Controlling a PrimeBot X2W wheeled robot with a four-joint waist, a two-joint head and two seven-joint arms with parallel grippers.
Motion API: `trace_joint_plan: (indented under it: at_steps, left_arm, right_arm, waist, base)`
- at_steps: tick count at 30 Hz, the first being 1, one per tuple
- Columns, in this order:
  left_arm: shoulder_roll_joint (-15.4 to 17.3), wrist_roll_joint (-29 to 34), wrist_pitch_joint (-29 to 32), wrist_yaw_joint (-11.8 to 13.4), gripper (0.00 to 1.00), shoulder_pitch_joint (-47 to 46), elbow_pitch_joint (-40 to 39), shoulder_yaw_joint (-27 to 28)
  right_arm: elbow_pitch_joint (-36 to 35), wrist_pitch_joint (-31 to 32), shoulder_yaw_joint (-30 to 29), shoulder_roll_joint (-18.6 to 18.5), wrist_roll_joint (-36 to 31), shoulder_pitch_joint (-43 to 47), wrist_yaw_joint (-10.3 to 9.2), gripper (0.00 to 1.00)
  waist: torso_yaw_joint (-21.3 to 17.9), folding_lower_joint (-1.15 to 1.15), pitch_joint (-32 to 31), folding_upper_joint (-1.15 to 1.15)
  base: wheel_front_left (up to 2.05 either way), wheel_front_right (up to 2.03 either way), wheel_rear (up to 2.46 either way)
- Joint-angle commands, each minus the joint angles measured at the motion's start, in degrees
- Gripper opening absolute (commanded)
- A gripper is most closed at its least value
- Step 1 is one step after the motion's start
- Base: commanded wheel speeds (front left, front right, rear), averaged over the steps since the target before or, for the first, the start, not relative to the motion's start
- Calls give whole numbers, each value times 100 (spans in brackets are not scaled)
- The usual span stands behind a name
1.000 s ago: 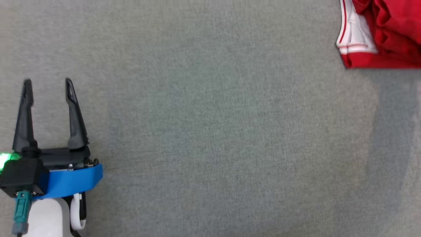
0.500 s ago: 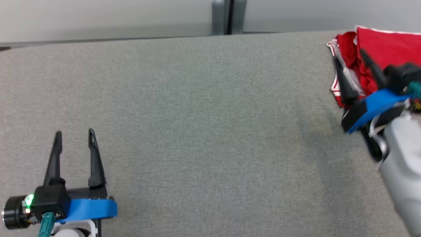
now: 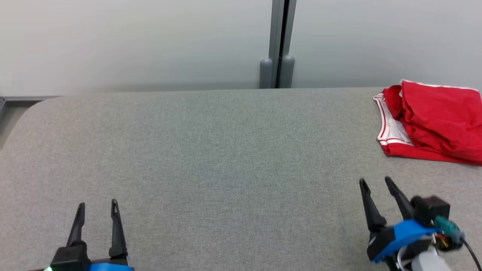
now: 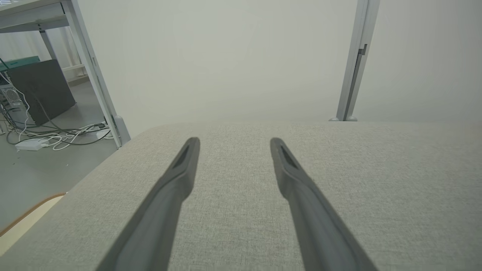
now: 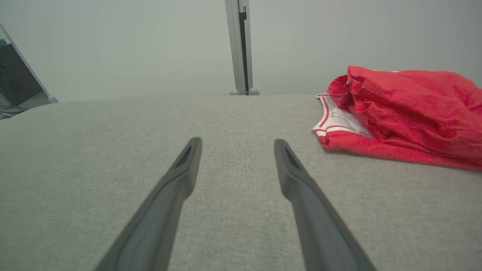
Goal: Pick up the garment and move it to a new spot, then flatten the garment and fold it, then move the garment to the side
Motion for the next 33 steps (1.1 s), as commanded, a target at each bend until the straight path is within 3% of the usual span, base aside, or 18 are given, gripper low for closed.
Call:
trace_joint_plan:
  at_steps: [1,10,33]
  left_arm:
    - [-18,-31,-12,-20,100,44,41,8]
    - [-66,-64,-12,-85,100,196,289,59]
    - [-52,-58,-11,-99,100,-2,823,75]
  right_arm:
    - [-89,-29,-88,57,-67,198,0,100]
    - [-661,-28,-601,473,-311,1131,1,100]
    - [-664,-28,-756,627,-525,1416,1,100]
  waist:
    - [-33,2,-96,2]
    - [-24,2,-362,2]
    - [32,2,-494,2]
  base:
    - [0,0,0]
    - [0,0,0]
    - [0,0,0]
